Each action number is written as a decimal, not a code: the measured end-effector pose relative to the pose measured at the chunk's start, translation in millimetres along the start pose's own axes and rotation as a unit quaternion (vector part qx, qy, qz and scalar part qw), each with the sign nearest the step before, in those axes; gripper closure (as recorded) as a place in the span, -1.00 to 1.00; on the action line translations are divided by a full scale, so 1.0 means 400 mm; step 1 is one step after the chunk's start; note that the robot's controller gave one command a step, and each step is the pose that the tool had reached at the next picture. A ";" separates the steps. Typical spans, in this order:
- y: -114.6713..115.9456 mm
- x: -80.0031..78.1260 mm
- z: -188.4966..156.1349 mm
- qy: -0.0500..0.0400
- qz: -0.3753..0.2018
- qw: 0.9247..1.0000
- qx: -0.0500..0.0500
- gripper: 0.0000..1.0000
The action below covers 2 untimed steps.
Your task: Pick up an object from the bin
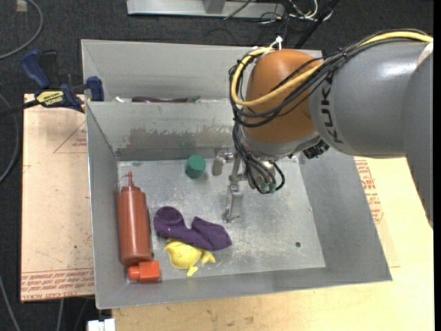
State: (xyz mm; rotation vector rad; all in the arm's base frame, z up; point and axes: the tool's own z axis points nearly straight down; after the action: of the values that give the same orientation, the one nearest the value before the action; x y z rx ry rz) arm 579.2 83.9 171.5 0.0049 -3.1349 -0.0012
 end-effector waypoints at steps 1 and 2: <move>-0.001 -0.004 -0.012 -0.004 0.001 1.000 0.000 -1.00; 0.021 0.042 0.118 -0.005 0.000 1.000 -0.001 -1.00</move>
Offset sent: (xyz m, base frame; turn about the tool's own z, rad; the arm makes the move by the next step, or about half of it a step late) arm -0.0387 0.0169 -0.1015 -0.0005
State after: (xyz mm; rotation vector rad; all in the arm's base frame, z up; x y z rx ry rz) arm 561.9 92.4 124.6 0.0059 -3.1448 -0.0037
